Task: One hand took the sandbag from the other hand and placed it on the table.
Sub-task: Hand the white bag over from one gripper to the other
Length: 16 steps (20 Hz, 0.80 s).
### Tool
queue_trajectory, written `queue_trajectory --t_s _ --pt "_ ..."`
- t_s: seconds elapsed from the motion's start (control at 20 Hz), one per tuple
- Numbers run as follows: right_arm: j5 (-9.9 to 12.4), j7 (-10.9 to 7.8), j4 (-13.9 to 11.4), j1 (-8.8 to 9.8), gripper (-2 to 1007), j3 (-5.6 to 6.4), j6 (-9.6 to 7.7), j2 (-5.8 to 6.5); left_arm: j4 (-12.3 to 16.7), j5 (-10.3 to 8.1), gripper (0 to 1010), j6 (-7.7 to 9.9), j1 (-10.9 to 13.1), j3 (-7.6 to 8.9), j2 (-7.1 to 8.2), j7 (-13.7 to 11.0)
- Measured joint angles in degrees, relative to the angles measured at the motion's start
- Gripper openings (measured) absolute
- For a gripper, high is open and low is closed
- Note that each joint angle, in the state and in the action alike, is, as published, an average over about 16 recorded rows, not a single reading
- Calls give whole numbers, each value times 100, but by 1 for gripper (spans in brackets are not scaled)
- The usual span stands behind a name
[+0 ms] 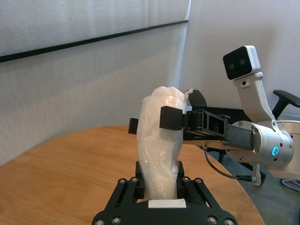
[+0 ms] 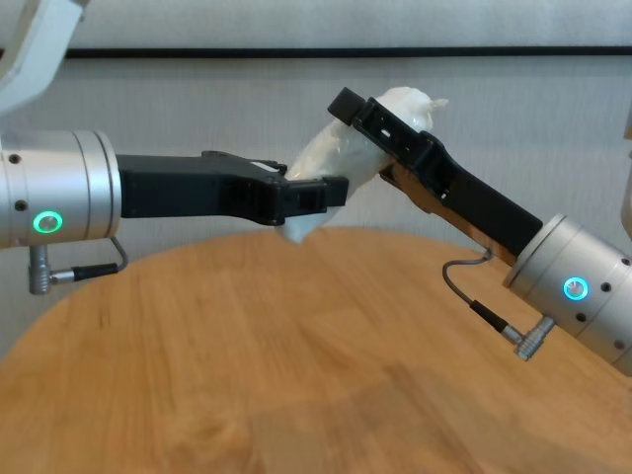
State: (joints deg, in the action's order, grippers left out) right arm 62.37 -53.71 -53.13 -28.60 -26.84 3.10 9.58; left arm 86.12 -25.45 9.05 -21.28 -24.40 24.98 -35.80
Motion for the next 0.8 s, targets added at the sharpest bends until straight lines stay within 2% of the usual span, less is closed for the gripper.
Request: queue_trajectory --t_s 0.45,0.8 --pt "-1 4 -12 8 670 4 5 5 0 0 379 0 0 0 0 2" --pt "-1 7 -16 11 581 6 7 8 0 0 379 0 0 0 0 1"
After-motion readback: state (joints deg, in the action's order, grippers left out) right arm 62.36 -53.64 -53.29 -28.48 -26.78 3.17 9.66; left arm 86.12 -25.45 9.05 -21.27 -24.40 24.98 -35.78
